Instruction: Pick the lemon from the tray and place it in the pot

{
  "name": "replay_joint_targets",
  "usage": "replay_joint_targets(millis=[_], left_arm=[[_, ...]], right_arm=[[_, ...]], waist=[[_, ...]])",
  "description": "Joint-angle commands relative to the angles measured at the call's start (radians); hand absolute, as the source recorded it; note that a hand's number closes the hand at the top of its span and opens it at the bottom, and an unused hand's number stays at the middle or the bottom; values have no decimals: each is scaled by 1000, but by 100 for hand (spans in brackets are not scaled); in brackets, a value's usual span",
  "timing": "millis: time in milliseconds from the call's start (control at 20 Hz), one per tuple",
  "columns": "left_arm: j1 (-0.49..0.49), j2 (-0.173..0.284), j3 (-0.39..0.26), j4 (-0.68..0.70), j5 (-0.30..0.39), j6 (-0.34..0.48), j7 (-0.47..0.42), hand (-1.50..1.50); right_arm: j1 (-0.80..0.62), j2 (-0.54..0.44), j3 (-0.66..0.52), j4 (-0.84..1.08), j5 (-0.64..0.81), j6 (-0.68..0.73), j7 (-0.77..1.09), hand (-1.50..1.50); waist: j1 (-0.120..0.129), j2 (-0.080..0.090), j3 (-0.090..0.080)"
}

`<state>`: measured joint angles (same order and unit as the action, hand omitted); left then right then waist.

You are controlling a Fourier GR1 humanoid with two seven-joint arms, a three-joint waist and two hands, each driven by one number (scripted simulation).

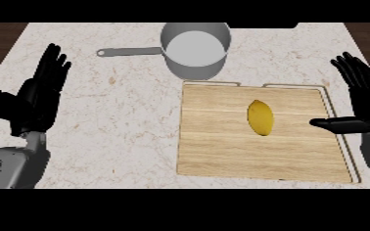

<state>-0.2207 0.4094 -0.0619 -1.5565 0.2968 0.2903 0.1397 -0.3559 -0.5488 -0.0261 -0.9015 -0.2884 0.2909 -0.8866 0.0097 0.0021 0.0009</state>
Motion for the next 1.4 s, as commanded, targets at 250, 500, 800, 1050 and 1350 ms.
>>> replay_joint_targets(millis=[250,500,800,1050,1350], left_arm=[[-15,10,14,-29,-15,10,39,0],[67,-33,1,-50,-33,5,-17,0],[7,-20,61,-46,-43,-34,54,0],[45,-54,57,-87,-74,-46,67,0],[-18,-68,89,-64,-86,-55,100,0]], right_arm=[[-47,-184,199,-209,208,91,216,-150],[-11,-194,260,-368,282,89,352,-150],[70,-84,252,-510,332,71,506,-150],[118,-22,265,-570,411,82,542,-150],[94,40,260,-594,513,53,676,-150]], waist=[[-13,-8,-3],[-14,-7,-2],[-12,-4,-1],[-9,-3,-1],[-11,-3,-1]])
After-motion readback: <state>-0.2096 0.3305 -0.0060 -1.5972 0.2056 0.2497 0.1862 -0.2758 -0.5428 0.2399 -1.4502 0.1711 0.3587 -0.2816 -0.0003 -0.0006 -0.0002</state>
